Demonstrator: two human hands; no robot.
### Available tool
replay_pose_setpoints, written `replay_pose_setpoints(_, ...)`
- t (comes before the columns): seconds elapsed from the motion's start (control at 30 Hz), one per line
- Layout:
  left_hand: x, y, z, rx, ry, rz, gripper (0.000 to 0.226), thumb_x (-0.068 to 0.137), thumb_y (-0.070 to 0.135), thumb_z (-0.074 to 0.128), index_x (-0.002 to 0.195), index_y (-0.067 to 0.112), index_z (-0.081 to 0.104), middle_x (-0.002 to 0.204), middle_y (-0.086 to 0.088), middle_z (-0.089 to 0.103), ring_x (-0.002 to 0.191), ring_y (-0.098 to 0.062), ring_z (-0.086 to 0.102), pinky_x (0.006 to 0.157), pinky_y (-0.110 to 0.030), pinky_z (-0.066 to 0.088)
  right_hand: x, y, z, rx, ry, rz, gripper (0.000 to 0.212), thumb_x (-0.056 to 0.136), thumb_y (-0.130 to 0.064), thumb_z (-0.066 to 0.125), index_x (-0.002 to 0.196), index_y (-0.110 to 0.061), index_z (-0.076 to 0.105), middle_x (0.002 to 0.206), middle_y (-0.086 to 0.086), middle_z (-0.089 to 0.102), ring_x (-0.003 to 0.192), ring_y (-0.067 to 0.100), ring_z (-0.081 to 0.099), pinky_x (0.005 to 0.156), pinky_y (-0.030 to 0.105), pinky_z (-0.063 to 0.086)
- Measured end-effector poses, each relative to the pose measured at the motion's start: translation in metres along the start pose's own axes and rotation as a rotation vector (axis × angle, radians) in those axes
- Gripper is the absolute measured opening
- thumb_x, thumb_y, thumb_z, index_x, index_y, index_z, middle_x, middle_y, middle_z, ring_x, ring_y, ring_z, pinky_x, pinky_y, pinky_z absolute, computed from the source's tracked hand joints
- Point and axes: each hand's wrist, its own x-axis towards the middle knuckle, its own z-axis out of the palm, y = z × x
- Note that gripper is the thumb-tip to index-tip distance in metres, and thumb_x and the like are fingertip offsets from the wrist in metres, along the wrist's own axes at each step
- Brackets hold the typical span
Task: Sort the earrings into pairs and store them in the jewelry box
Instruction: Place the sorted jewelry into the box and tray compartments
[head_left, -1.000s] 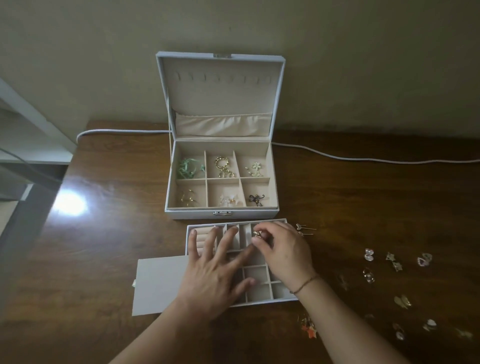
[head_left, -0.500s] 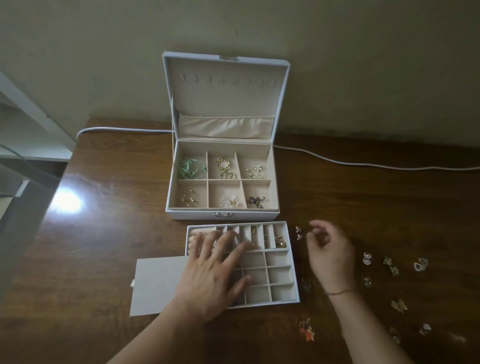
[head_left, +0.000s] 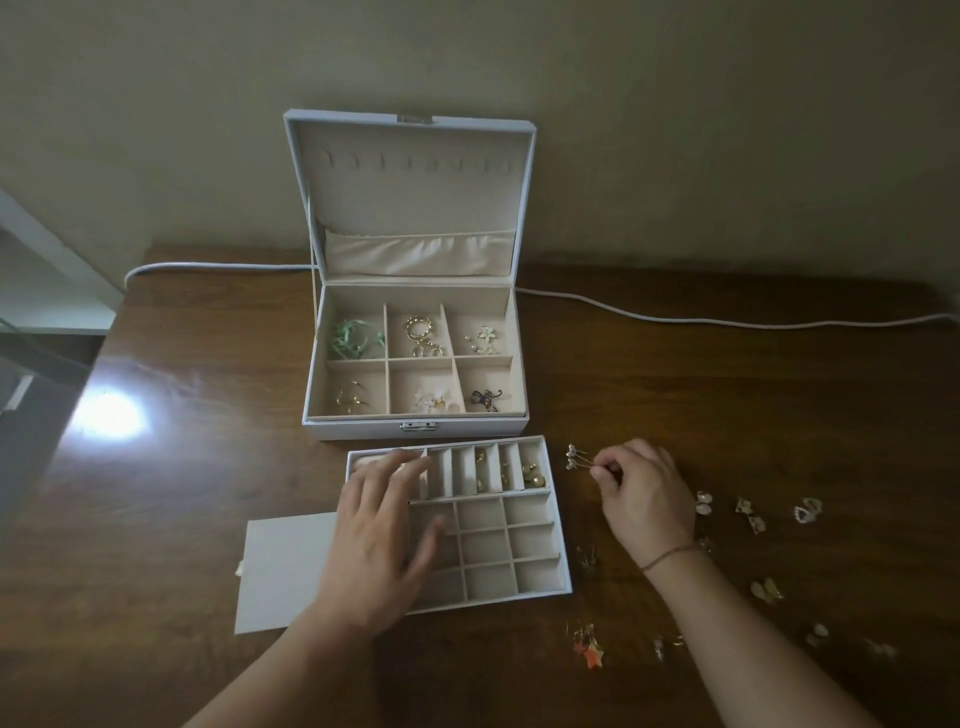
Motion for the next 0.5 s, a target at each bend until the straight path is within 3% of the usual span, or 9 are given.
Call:
replay_pose_setpoints(0.23, -0.001, 0.001, 0.000, -0.109, 0.121, -0.033, 0.047, 0.095, 0.040, 0.044, 0.138, 0.020, 0.046, 0.141, 0.004, 0.041, 0.131, -0.006, 0.030, 0.107, -0.035, 0.031, -0.005, -0.018, 0.003, -0.298, -0.036, 0.010, 0.015, 0.096, -0.024, 0.048, 0.107, -0.023, 0.059, 0.109, -0.001, 0.058, 0.097, 0.017, 0.055, 0.065, 0.027, 0.045)
replay_pose_setpoints(0.37, -0.002, 0.001, 0.000, -0.163, 0.174, -0.029, 0.043, 0.096, 0.038, 0.044, 0.137, 0.023, 0.045, 0.139, 0.011, 0.040, 0.131, -0.002, 0.029, 0.107, -0.035, 0.033, -0.004, -0.023, 0.004, -0.421, -0.088, 0.038, 0.023, 0.091, -0.021, 0.055, 0.114, -0.022, 0.055, 0.115, 0.000, 0.056, 0.102, 0.017, 0.054, 0.070, 0.027, 0.050)
replay_pose_setpoints(0.5, -0.005, -0.002, -0.001, -0.273, 0.245, -0.030, 0.040, 0.099, 0.035, 0.041, 0.136, 0.020, 0.045, 0.138, 0.019, 0.035, 0.134, -0.013, 0.036, 0.109, -0.034, 0.035, -0.005, -0.025, 0.005, -0.437, -0.104, 0.062, 0.028, 0.089, -0.023, 0.058, 0.116, -0.022, 0.055, 0.116, 0.001, 0.056, 0.103, 0.017, 0.054, 0.071, 0.027, 0.050)
